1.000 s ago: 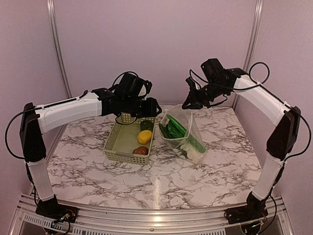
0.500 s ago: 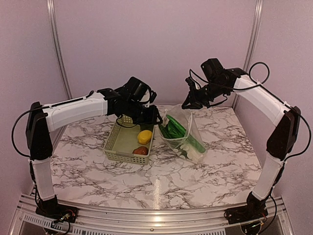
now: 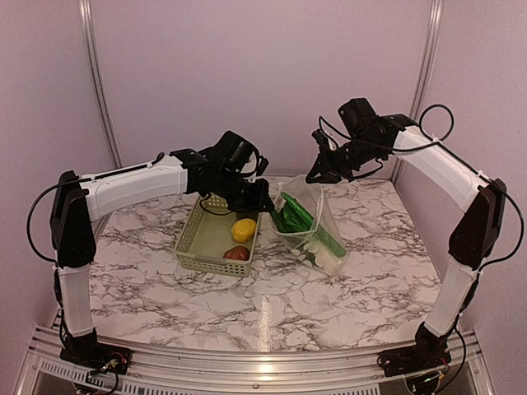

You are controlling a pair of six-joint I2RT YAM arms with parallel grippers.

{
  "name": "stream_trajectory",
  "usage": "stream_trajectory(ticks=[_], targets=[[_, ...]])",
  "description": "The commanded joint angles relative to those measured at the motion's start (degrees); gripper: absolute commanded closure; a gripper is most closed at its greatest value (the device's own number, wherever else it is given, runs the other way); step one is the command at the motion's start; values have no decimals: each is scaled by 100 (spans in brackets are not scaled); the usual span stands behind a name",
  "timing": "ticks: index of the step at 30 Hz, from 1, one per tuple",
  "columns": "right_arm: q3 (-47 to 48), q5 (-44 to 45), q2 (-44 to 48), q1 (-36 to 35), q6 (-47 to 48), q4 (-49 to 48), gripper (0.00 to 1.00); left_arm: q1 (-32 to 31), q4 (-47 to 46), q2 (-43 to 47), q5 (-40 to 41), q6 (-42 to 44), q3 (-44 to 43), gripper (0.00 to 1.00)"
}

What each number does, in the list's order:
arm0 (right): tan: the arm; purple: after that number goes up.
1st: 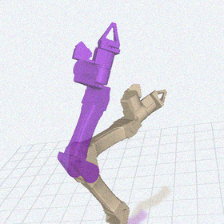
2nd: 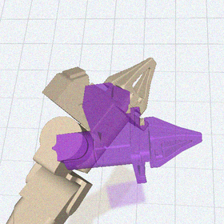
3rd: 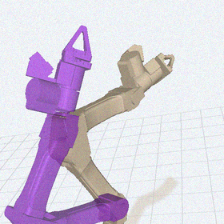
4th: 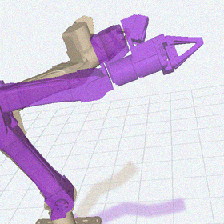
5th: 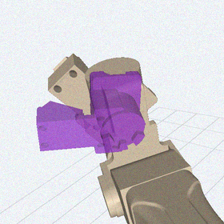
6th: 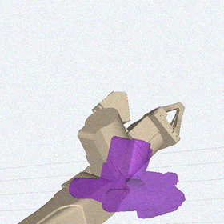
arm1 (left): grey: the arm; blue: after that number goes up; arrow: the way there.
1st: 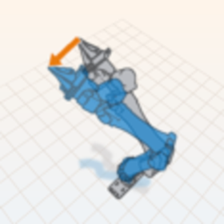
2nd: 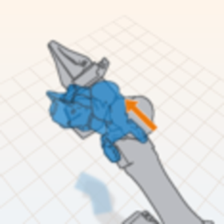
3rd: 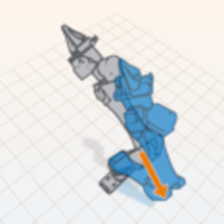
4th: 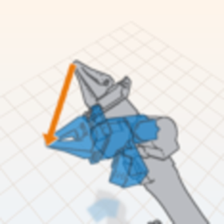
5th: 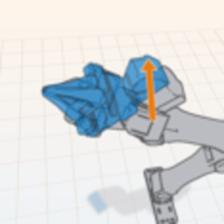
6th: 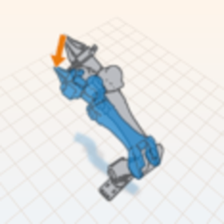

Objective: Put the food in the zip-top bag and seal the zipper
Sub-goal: Adjust the fake vegetable in the zipper food storage bag.

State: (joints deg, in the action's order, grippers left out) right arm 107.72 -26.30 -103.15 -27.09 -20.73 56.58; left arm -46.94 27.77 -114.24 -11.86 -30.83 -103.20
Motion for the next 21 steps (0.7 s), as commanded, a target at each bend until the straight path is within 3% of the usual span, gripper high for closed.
stream_trajectory(ticks=[1,9,13,21], targets=[[-49,-67,92,33,52,-59,100,10,115,-201,-79,85,-413,97],[-4,-125,131,37,67,-16,100,-37,-29,-616,-433,-30,-920,100],[-8,-116,138,37,67,9,100,-85,106,-715,-242,67,-1056,87],[-15,-111,155,29,34,2,100,-168,828,-679,934,714,-1413,90]])
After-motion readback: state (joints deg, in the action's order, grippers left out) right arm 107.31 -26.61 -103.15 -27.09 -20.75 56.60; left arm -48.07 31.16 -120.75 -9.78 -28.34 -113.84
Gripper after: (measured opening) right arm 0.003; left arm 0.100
